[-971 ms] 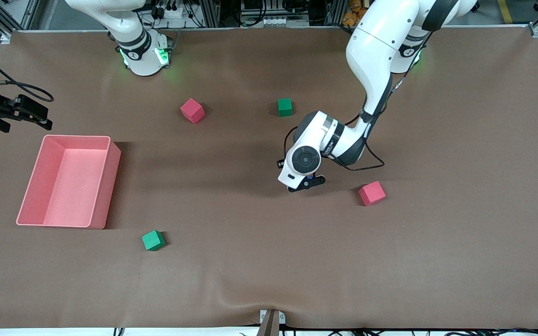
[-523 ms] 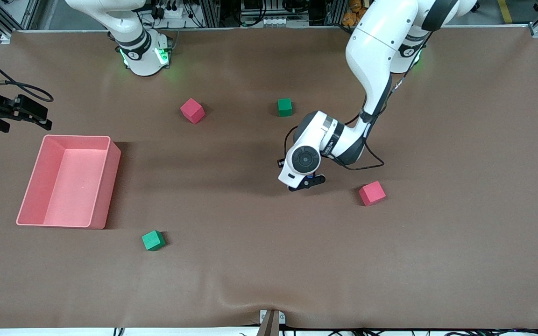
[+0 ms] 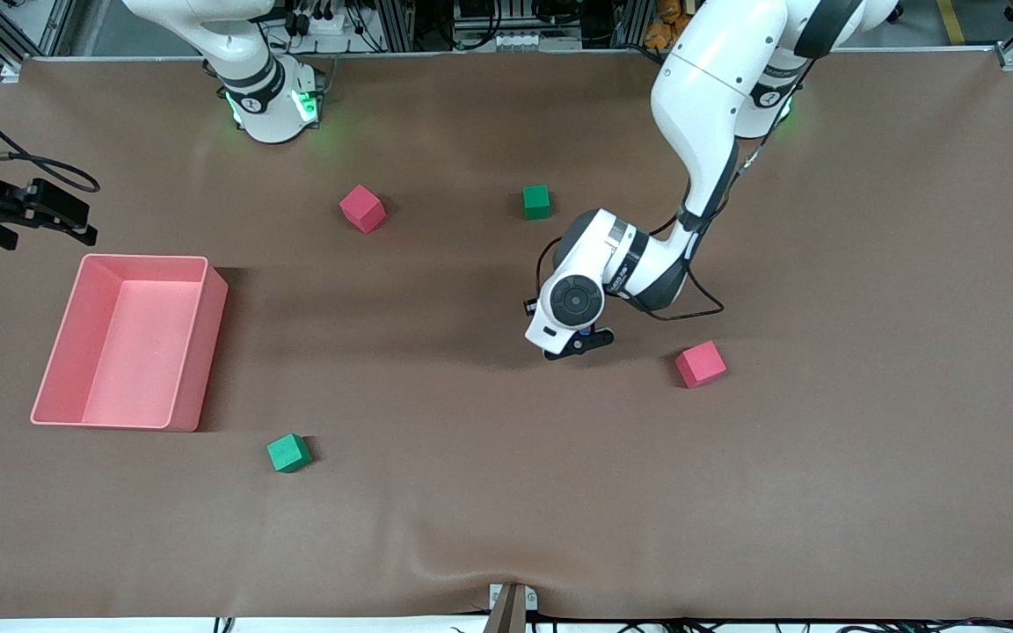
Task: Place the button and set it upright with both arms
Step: 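Close the left gripper on the button body and lift it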
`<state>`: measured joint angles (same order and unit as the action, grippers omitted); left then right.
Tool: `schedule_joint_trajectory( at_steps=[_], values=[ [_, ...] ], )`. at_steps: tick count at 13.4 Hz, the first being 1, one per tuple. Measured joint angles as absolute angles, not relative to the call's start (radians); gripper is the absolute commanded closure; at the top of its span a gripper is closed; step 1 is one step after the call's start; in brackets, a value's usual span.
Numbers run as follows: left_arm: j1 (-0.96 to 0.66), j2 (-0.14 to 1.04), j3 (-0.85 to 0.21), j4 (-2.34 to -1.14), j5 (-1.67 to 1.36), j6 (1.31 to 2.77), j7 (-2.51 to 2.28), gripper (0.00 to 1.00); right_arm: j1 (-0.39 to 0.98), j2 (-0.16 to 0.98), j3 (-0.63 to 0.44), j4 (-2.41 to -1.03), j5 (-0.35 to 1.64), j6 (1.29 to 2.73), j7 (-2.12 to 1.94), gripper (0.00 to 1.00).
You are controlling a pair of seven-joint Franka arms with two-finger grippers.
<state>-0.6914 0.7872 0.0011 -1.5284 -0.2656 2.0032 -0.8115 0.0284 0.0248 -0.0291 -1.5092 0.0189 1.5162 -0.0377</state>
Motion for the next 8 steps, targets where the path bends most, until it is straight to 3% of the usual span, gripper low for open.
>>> schedule_joint_trajectory(
  at_steps=[4, 8],
  values=[
    [-0.691, 0.787, 0.001, -1.528, -0.266, 2.005, -0.812, 0.79, 0.028, 0.026, -0.029, -1.509, 0.019, 1.530, -0.036, 0.00],
    [-0.691, 0.786, 0.002, -1.527, -0.266, 2.006, -0.812, 0.81, 0.028, 0.039, -0.028, -1.509, 0.019, 1.560, -0.031, 0.00]
  ],
)
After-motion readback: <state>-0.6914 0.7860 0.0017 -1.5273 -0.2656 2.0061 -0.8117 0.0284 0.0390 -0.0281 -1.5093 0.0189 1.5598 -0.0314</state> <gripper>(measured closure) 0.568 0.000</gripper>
